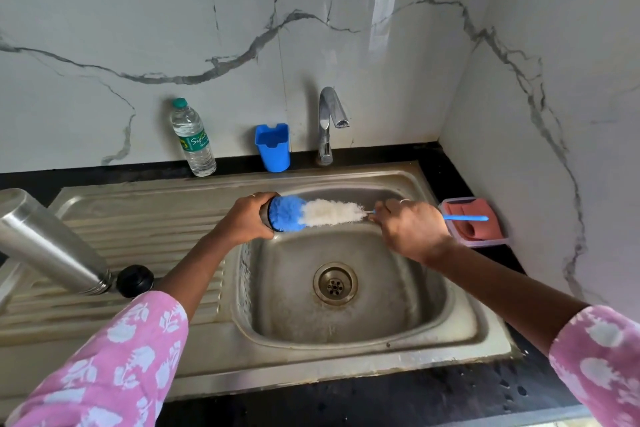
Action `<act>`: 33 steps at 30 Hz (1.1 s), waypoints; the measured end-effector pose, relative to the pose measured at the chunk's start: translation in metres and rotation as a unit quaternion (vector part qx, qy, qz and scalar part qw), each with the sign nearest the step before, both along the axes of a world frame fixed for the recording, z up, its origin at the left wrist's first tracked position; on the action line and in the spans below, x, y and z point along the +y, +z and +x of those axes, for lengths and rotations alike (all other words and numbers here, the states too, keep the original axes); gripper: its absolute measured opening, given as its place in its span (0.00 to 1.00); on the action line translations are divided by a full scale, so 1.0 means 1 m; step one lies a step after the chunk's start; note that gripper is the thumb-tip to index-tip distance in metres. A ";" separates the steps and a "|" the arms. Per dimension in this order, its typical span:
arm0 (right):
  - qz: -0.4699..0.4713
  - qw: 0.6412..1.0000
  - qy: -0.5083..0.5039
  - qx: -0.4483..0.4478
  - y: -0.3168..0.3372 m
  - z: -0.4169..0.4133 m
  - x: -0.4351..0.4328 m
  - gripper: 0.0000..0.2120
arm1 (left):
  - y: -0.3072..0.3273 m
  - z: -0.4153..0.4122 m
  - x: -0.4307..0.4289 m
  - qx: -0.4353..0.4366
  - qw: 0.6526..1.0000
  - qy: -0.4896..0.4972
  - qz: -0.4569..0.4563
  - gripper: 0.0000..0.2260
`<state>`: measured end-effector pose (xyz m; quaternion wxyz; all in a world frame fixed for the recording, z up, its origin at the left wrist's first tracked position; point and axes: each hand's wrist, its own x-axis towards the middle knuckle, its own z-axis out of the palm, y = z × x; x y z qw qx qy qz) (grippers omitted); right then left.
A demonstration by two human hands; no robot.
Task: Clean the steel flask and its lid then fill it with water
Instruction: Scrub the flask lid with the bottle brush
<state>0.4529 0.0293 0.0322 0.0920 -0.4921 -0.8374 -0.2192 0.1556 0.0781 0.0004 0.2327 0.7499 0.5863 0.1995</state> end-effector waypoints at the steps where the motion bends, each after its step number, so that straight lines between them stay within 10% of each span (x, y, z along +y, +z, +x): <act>1: 0.102 0.990 0.086 -0.038 -0.005 0.008 -0.003 0.13 | 0.002 0.000 -0.001 -0.002 1.000 0.003 -0.027 0.35; 6: 0.227 0.950 0.206 -0.064 -0.003 0.032 0.006 0.10 | 0.006 0.005 -0.006 0.006 0.991 -0.027 -0.131 0.35; 10: -0.117 0.987 -0.048 0.096 0.014 0.003 0.003 0.12 | 0.004 0.007 -0.009 -0.011 0.998 -0.006 -0.056 0.34; 15: -0.656 0.581 -0.264 0.403 0.018 -0.001 0.005 0.14 | 0.003 0.006 -0.009 0.027 0.997 -0.044 0.065 0.33; 17: -0.700 0.508 -0.271 0.424 0.013 -0.004 -0.002 0.15 | 0.005 0.006 -0.007 0.044 0.995 -0.054 0.076 0.32; 19: -0.652 0.565 -0.266 0.431 0.009 -0.013 -0.009 0.13 | 0.008 0.005 -0.005 0.054 0.995 -0.057 0.066 0.33; 22: -0.341 0.886 -0.195 0.246 0.003 -0.019 -0.018 0.13 | 0.012 0.005 -0.005 0.059 0.996 -0.048 0.036 0.33; 24: -0.005 0.999 -0.025 0.046 -0.004 -0.007 -0.022 0.16 | 0.014 0.004 -0.007 0.046 0.999 -0.024 0.011 0.33; 28: 0.180 0.970 0.156 -0.042 -0.017 0.027 -0.011 0.12 | 0.017 0.009 -0.013 0.042 0.997 -0.025 -0.064 0.36; 31: -0.018 0.995 -0.013 0.095 -0.007 0.016 -0.007 0.10 | 0.014 0.015 -0.018 0.015 0.998 -0.016 -0.050 0.35; 33: -0.335 0.877 -0.171 0.298 0.005 0.007 -0.005 0.09 | 0.014 0.015 -0.019 0.000 1.000 -0.007 -0.011 0.34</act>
